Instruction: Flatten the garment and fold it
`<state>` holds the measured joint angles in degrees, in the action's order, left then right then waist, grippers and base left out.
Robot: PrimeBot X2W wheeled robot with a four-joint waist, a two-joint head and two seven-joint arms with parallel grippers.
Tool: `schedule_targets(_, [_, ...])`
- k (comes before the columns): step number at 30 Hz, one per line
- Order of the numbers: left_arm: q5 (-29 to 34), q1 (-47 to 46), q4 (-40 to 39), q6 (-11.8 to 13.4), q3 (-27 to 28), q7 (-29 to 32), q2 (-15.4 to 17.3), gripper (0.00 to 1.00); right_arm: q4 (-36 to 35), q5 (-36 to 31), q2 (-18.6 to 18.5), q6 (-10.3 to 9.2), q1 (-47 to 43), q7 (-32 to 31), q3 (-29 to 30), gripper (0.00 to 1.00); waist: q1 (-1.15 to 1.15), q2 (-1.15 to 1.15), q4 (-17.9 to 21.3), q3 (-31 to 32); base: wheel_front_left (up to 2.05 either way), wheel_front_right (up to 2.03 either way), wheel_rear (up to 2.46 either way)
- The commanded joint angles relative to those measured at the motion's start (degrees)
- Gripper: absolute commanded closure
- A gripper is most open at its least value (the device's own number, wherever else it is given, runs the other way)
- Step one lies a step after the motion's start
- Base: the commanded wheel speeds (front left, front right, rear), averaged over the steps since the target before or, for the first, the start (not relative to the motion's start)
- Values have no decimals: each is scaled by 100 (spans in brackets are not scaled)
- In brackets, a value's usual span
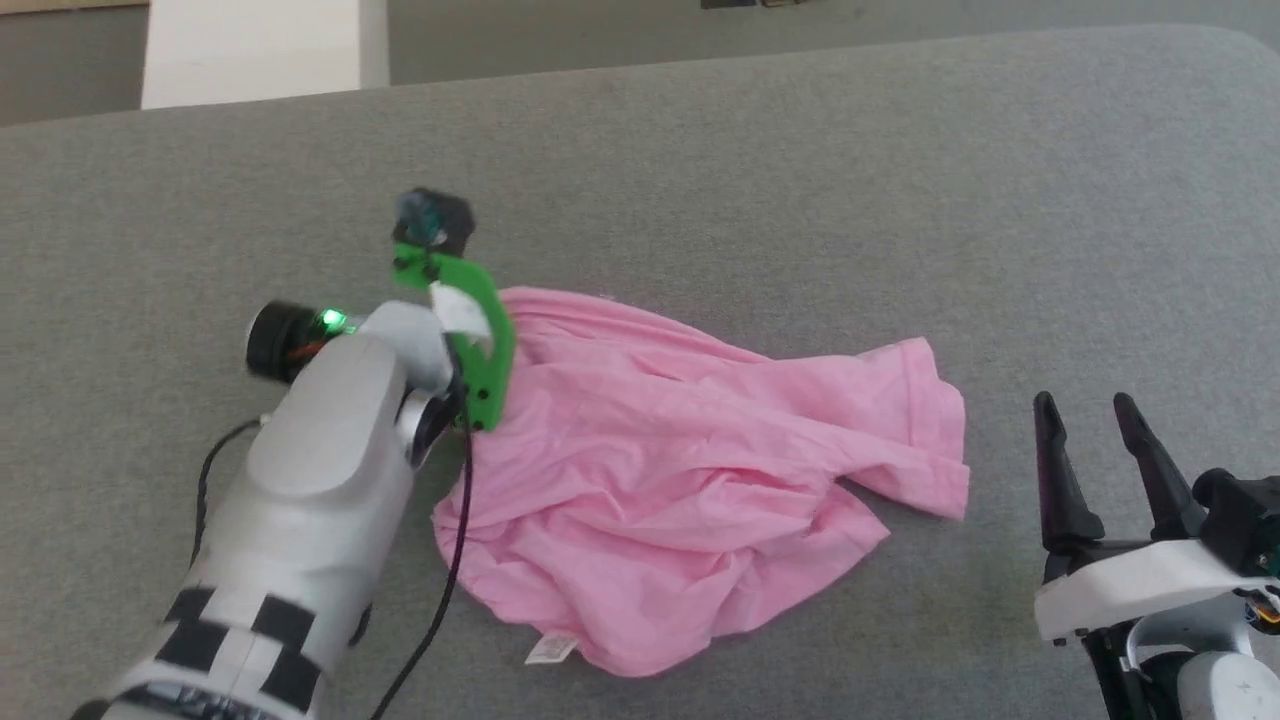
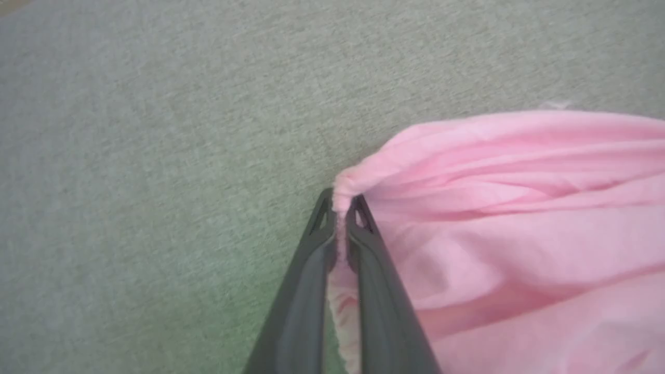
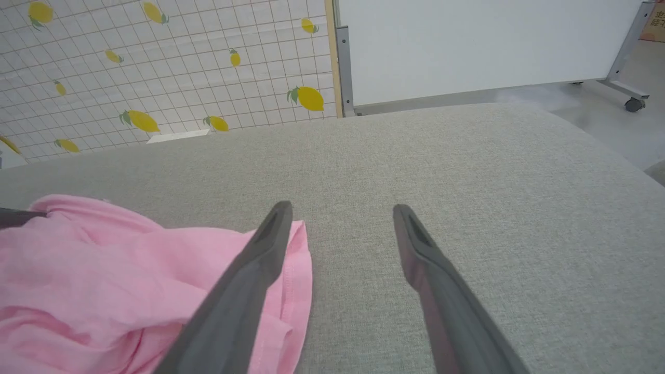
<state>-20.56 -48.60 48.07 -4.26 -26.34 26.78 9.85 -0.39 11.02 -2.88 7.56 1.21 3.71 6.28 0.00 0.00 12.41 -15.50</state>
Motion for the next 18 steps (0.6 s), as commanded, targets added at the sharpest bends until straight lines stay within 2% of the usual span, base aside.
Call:
schedule_targets(1, [-114,292,-140,66,95,-110,119,100,-62,-33,1,-8,77,-21,29,0,0,0,-177,152,0,0,0])
schedule_targets(6, [-383,1069,-845,213,347,-326,334,100,-110,-165,1,-8,254,-256,13,0,0,0,-424,257,0,0,0])
schedule_targets(10, [-520,1554,-1480,304,413,-275,414,100,21,-365,1,-8,801,-693,-115,0,0,0,-580,247,0,0,0])
schedule_targets(14, [-589,1853,-2037,392,403,-124,449,100,544,-441,1,-8,1529,-1406,-176,0,0,0,-710,163,0,0,0])
schedule_targets(18, [-604,1985,-2462,463,357,58,484,100,1356,-662,1,-8,2263,-2400,-180,0,0,0,-823,31,0,0,0])
